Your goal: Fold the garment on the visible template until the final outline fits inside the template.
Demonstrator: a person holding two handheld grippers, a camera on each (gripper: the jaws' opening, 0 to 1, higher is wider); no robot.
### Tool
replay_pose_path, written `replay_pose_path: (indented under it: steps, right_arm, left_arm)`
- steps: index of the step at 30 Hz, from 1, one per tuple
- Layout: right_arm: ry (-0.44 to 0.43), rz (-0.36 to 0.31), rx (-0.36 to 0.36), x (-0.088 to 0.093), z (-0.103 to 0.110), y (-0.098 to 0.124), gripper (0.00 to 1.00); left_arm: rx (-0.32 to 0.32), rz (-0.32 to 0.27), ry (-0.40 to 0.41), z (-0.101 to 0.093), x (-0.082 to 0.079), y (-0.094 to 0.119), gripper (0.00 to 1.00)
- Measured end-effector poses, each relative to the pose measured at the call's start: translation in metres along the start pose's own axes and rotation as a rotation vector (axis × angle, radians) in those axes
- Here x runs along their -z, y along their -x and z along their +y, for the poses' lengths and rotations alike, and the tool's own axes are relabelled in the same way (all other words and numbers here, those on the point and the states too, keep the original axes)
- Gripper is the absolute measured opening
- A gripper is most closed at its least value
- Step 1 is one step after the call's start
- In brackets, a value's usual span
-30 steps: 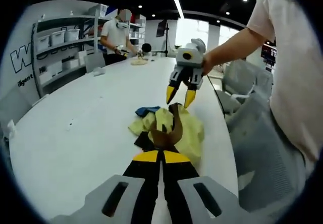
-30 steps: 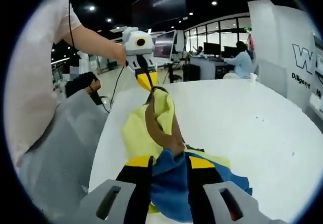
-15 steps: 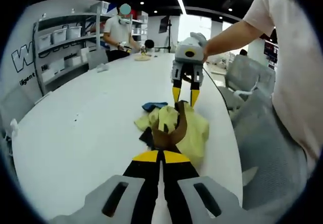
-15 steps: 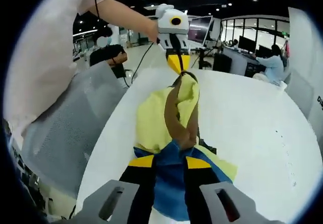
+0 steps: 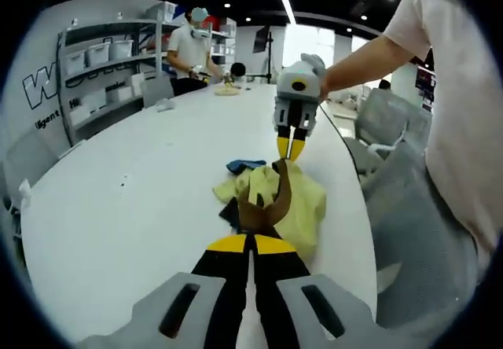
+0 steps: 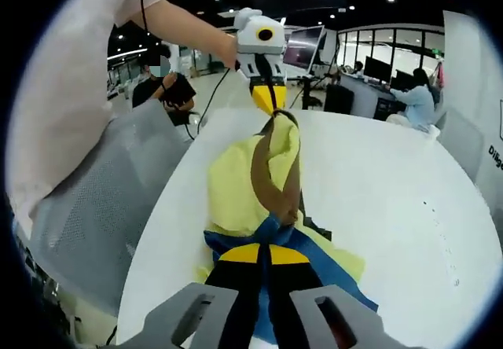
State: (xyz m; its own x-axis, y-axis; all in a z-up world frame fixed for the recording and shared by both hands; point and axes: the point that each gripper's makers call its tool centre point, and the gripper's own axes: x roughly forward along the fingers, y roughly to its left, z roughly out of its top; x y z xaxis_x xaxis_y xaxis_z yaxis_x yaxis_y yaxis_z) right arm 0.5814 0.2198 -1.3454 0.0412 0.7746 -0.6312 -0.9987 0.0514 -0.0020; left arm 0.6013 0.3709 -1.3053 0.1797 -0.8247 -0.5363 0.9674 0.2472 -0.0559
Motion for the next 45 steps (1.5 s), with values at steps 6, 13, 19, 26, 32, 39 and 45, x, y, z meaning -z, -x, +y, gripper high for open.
replay_pose_path:
  steps: [6, 13, 19, 26, 32, 39, 45]
  right_arm:
    - [-0.062, -0.065, 0.085, -0.011, -0.014, 0.019, 0.0]
    - [-0.105, -0.15, 0.205, -0.032, -0.033, 0.05, 0.0]
    - [-0.095, -0.229, 0.319, -0.06, -0.048, 0.083, 0.0]
    - [-0.048, -0.28, 0.4, -0.092, -0.051, 0.116, 0.0]
    - [-0.018, -0.311, 0.452, -0.111, -0.051, 0.138, 0.0]
    - [0.0, -0.339, 0.486, -0.122, -0.044, 0.154, 0.0]
    - [-0.037, -0.286, 0.495, -0.097, -0.048, 0.136, 0.0]
  left_arm:
    - [-0.024, -0.028, 0.002, 0.001, -0.012, 0.006, 0.0]
    - [-0.08, -0.086, -0.024, 0.008, -0.047, 0.018, 0.0]
    - [-0.149, -0.114, -0.066, 0.018, -0.078, 0.03, 0.0]
    - [-0.203, -0.142, -0.119, 0.022, -0.118, 0.046, 0.0]
    - [-0.238, -0.157, -0.153, 0.02, -0.142, 0.058, 0.0]
    - [-0.253, -0.176, -0.171, 0.013, -0.157, 0.063, 0.0]
    - [-0.253, -0.133, -0.144, 0.017, -0.138, 0.043, 0.0]
